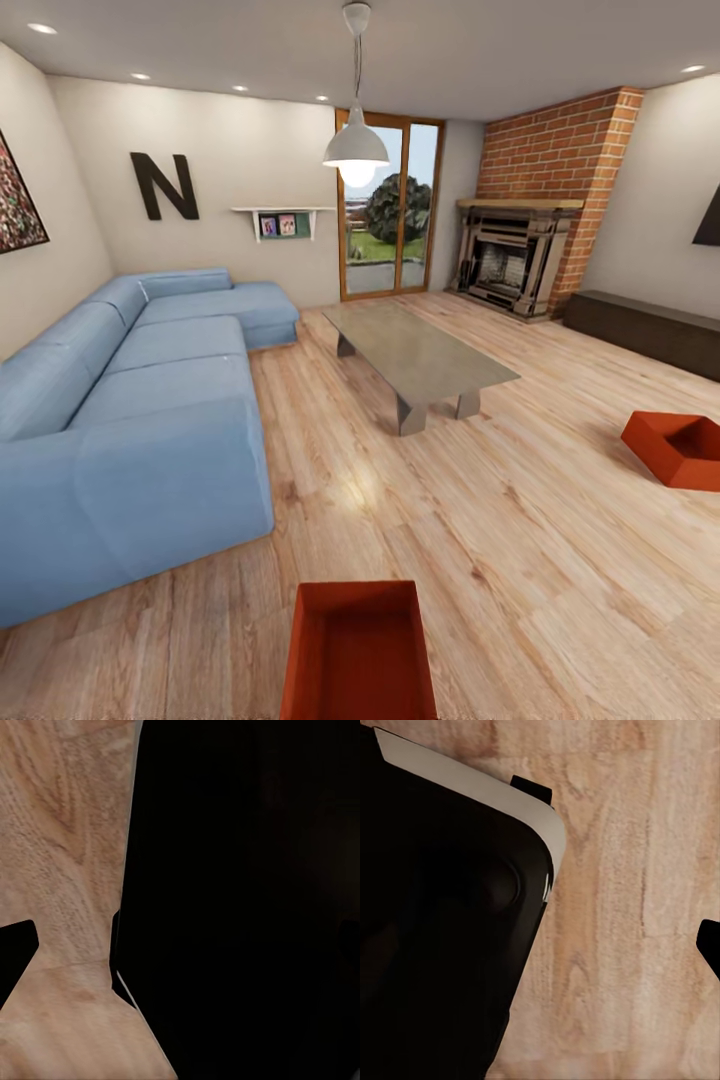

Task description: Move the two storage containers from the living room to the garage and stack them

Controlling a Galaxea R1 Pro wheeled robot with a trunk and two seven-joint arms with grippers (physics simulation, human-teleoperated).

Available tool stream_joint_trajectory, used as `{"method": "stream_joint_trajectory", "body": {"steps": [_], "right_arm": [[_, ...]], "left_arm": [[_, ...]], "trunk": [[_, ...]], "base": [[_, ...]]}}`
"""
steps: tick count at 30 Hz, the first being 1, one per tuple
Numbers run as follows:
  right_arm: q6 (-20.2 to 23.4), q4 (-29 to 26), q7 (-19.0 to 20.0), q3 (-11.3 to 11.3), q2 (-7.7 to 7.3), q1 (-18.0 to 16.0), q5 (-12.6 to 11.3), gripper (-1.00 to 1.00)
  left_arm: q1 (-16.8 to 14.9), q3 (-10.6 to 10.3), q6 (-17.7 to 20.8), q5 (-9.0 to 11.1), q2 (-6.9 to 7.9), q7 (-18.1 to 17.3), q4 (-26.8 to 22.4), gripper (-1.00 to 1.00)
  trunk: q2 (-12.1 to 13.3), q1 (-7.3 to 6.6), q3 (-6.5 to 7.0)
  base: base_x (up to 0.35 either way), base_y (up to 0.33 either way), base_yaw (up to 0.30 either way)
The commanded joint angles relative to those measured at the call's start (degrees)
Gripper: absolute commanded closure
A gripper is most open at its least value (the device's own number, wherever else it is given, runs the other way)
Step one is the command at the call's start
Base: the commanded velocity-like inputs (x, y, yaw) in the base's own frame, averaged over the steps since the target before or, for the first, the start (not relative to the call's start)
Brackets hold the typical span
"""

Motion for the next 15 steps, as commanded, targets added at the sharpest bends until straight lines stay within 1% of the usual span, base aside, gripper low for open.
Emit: {"method": "stream_joint_trajectory", "body": {"steps": [1, 15], "right_arm": [[-0.33, 0.17, -0.18, 0.39, -0.01, -0.06, -0.18, -1.00], [-0.32, 0.17, 0.14, 0.38, -0.13, -0.06, -0.18, -1.00]], "left_arm": [[-0.02, 0.07, -0.11, 0.36, -0.01, 0.04, 0.00, -1.00], [-0.02, 0.07, -0.11, 0.36, -0.01, 0.04, 0.00, -1.00]], "trunk": [[-0.03, 0.00, -0.14], [-0.03, 0.00, -1.41]], "base": [[0.000, 0.000, 0.000], [0.000, 0.000, 0.000]]}}
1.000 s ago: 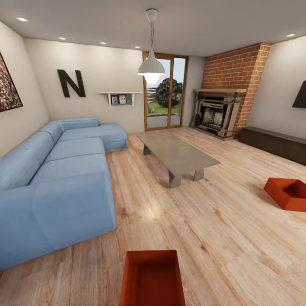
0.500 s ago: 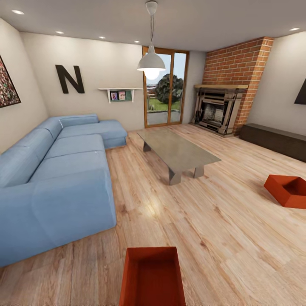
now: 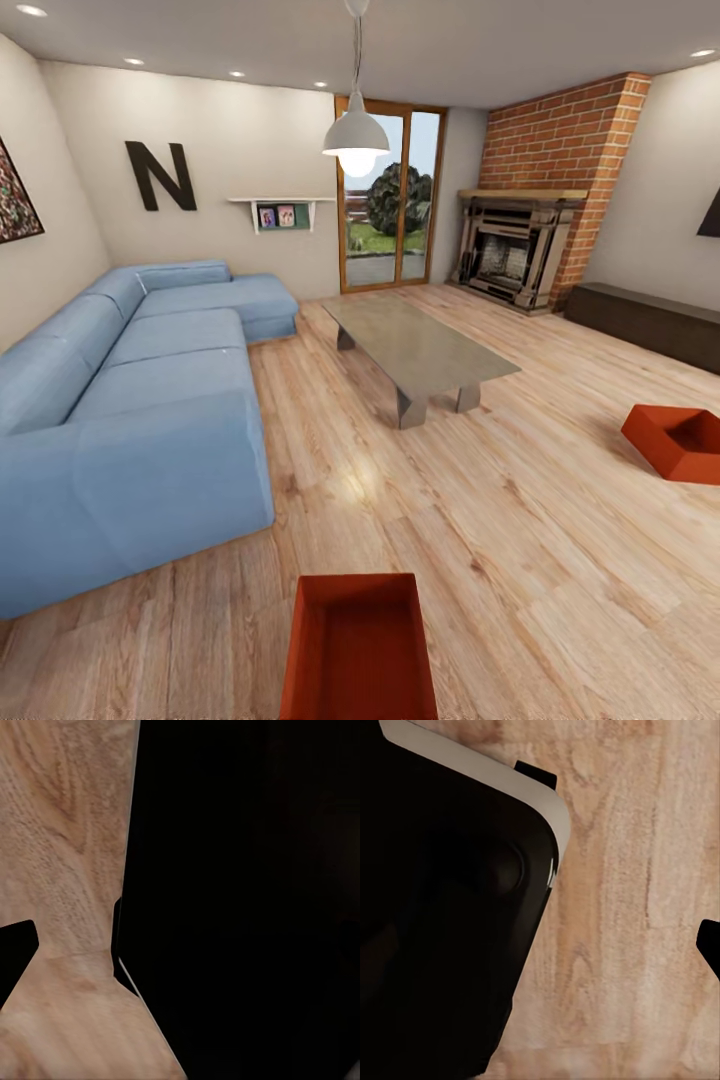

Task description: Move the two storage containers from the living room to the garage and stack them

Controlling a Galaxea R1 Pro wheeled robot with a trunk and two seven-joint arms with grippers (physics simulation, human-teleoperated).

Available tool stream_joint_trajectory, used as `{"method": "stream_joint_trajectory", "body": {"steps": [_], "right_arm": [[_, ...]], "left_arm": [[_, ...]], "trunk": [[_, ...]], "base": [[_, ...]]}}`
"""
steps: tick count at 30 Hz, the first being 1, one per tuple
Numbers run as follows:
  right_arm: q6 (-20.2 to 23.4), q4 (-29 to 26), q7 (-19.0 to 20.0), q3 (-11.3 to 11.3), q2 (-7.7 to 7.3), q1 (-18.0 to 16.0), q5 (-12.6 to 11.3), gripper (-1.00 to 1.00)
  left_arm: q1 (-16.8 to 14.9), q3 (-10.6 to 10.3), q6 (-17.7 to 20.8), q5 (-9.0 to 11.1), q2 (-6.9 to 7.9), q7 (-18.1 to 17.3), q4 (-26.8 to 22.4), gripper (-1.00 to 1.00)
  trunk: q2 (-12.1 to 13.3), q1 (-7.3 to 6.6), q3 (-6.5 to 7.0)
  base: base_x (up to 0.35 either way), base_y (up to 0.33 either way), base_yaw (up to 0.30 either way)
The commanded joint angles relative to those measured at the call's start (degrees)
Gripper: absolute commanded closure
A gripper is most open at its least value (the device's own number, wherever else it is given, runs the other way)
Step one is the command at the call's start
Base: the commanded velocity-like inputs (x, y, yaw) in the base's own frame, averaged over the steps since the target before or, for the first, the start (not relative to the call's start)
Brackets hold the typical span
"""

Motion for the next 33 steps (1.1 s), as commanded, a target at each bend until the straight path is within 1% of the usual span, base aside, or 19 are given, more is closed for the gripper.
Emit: {"method": "stream_joint_trajectory", "body": {"steps": [1, 33], "right_arm": [[-0.33, 0.17, -0.12, 0.38, 0.01, -0.06, -0.18, -1.00], [-0.33, 0.17, -0.67, 0.37, 0.20, -0.06, -0.18, -1.00]], "left_arm": [[-0.02, 0.07, -0.11, 0.36, -0.01, 0.04, 0.01, -1.00], [-0.02, 0.07, -0.11, 0.36, -0.01, 0.04, 0.01, -1.00]], "trunk": [[-0.03, 0.00, -0.14], [-0.03, 0.00, -3.04]], "base": [[0.000, 0.000, 0.000], [0.000, 0.000, 0.000]]}}
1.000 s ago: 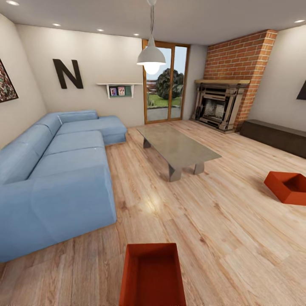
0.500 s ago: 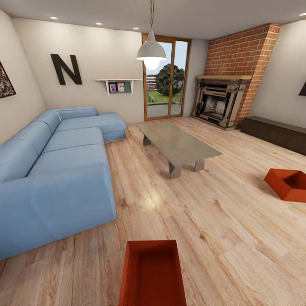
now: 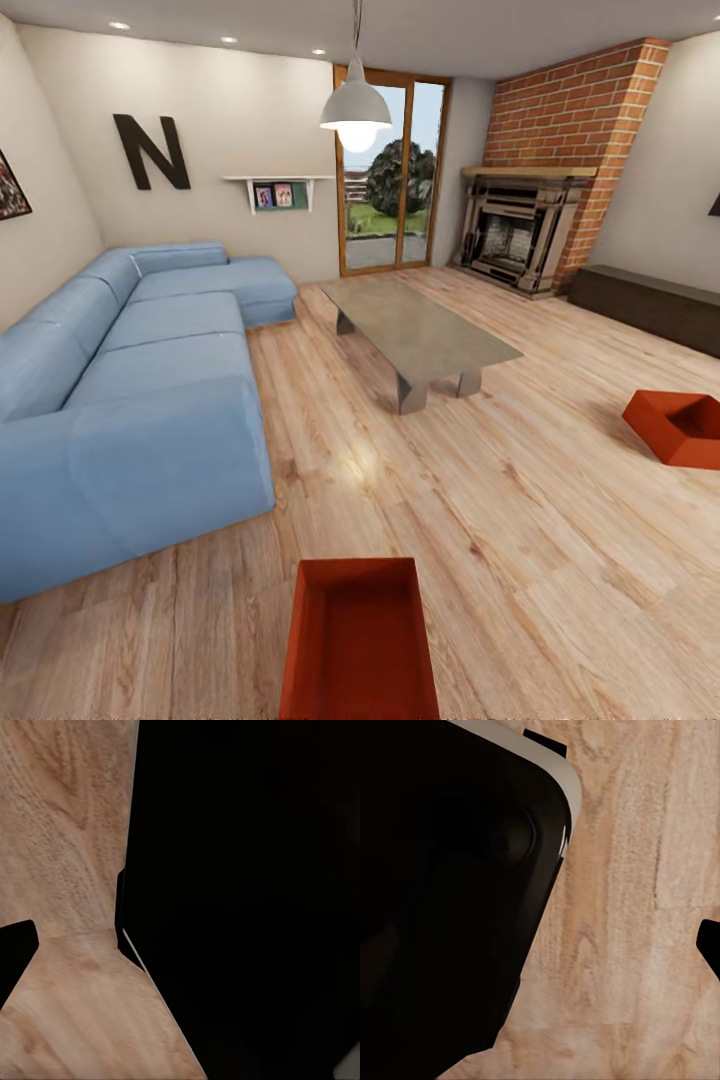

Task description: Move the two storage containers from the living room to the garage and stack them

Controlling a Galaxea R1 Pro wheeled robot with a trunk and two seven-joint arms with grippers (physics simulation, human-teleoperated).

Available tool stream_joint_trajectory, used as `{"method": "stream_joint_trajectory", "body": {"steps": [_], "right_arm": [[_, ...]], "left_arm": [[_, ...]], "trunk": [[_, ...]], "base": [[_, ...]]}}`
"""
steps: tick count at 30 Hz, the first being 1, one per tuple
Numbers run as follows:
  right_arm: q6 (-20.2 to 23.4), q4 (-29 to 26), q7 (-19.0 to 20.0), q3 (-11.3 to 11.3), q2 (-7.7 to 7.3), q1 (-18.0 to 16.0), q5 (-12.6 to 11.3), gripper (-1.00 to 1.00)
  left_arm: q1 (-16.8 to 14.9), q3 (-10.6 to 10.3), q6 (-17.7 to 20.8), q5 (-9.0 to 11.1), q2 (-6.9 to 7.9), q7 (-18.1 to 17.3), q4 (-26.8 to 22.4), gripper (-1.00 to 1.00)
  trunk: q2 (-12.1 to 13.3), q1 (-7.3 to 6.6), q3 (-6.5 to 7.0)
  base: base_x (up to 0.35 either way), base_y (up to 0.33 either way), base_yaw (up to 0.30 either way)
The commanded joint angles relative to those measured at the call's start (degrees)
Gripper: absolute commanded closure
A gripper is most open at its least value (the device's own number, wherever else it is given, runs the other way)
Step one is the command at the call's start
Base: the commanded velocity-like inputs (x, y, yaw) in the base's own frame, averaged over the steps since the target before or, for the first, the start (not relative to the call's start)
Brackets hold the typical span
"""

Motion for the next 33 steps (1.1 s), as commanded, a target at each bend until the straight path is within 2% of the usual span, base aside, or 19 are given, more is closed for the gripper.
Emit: {"method": "stream_joint_trajectory", "body": {"steps": [1, 33], "right_arm": [[-0.32, 0.17, -0.11, 0.40, 0.02, -0.06, -0.18, -1.00], [-0.33, 0.17, -0.32, 0.40, -0.02, -0.06, -0.18, -1.00]], "left_arm": [[-0.02, 0.07, -0.11, 0.36, 0.00, 0.04, 0.01, -1.00], [-0.02, 0.07, -0.11, 0.36, 0.00, 0.04, 0.01, -1.00]], "trunk": [[-0.02, 0.00, -0.14], [-0.02, 0.00, -3.04]], "base": [[0.000, 0.000, 0.000], [0.000, 0.000, 0.000]]}}
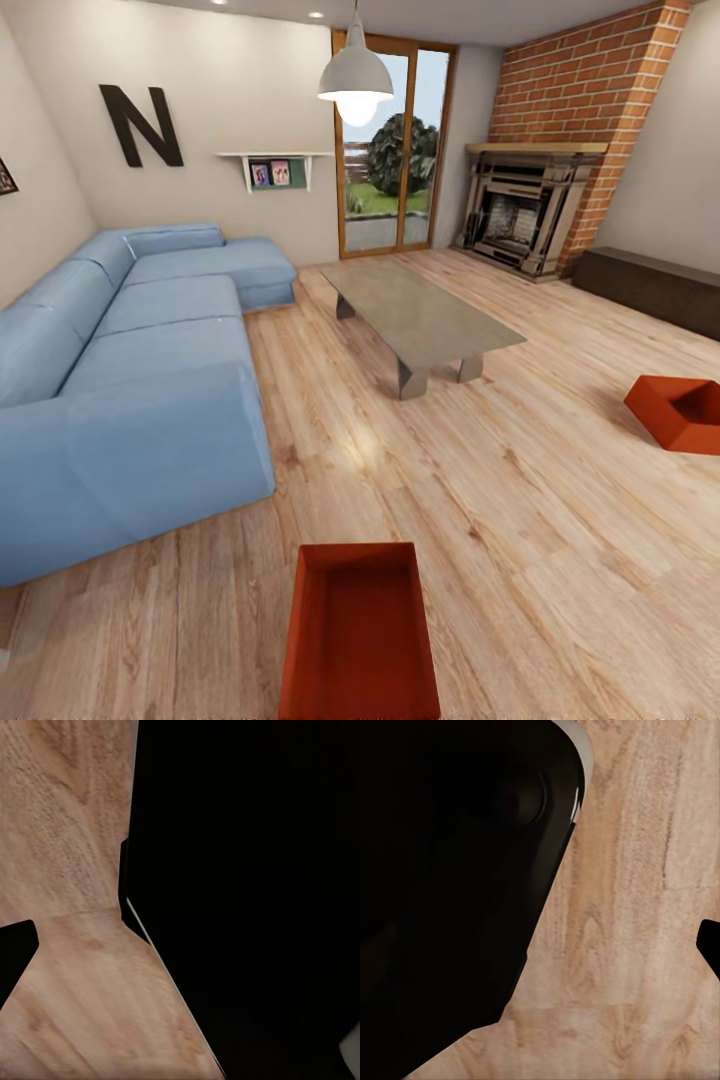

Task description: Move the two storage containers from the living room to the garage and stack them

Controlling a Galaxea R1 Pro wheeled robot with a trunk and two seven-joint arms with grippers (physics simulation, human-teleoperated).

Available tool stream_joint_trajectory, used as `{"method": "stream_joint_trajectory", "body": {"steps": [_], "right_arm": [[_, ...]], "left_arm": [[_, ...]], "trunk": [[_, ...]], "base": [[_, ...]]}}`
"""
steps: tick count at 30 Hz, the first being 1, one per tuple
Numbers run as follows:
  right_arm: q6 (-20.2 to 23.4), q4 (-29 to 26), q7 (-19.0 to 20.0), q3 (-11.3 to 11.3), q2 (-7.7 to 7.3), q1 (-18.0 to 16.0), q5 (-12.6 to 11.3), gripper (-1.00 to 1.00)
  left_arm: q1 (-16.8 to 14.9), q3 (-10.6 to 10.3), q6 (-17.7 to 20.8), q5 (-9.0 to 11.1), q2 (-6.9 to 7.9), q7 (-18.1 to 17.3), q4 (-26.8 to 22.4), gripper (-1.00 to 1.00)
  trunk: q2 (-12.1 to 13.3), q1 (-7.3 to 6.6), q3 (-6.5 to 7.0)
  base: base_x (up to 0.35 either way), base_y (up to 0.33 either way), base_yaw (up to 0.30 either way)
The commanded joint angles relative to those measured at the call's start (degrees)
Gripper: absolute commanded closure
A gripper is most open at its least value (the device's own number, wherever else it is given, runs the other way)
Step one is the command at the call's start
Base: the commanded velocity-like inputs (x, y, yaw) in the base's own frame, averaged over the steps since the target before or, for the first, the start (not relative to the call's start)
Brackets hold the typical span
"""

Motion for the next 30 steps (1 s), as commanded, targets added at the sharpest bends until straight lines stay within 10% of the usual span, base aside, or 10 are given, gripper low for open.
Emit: {"method": "stream_joint_trajectory", "body": {"steps": [1, 30], "right_arm": [[-0.32, 0.17, -0.13, 0.39, 0.02, -0.06, -0.18, -1.00], [-0.25, 0.17, -0.14, 0.39, 0.02, -0.06, -0.21, -1.00]], "left_arm": [[-0.02, 0.07, -0.11, 0.36, -0.01, 0.04, 0.01, -1.00], [-0.02, 0.07, -0.11, 0.36, -0.01, 0.04, 0.01, -1.00]], "trunk": [[-0.02, 0.00, -0.14], [-0.02, 0.00, -2.77]], "base": [[0.000, 0.000, 0.000], [0.000, 0.000, 0.000]]}}
